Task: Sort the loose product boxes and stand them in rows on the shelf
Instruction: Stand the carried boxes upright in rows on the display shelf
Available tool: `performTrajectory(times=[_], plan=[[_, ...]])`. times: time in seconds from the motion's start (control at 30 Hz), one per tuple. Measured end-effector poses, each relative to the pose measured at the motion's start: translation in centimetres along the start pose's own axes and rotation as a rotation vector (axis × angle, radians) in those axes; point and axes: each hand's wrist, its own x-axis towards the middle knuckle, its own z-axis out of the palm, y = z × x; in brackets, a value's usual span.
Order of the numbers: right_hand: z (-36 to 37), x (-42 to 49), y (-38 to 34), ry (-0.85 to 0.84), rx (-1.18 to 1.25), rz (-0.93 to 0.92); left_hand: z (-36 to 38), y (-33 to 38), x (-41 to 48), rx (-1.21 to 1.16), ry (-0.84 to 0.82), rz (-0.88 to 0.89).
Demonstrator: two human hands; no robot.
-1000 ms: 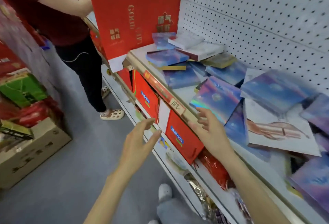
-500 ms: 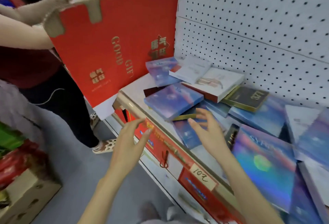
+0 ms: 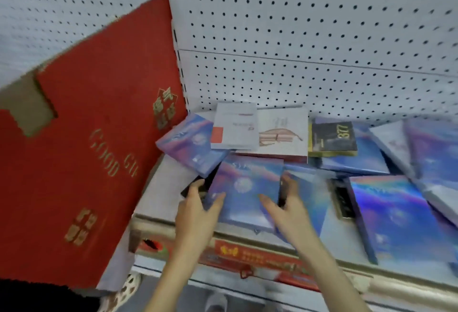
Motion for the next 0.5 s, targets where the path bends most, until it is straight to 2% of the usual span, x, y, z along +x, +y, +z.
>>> performTrajectory(times=[0.1,0.2,0.3,0.4,0.5], plan=[[1.8,-1.1,-0.2,0.126,0.093,0.034,-0.1,-0.1,0.0,-0.025,-0.029,-0.023],[1.5,-2.5,0.9,0.232,0.241,0.077,-0.8,-0.3,0.2,-0.200,-0.135,-0.086],[0.9,-4.5,0.9,0.244,0.369,0.077,-1.4,-0.1,0.2,-0.393,-0.251,-0.119],[0.7,-5.5,0.1,0.201,0.393,0.013,-1.8,1.0,-0.1,-0.654,-0.474,-0.196],[0.9,-4.9,-0.7,0.152,0.294,-0.028,-2.2,1.4,0.1,-0.740,-0.467,-0.155]])
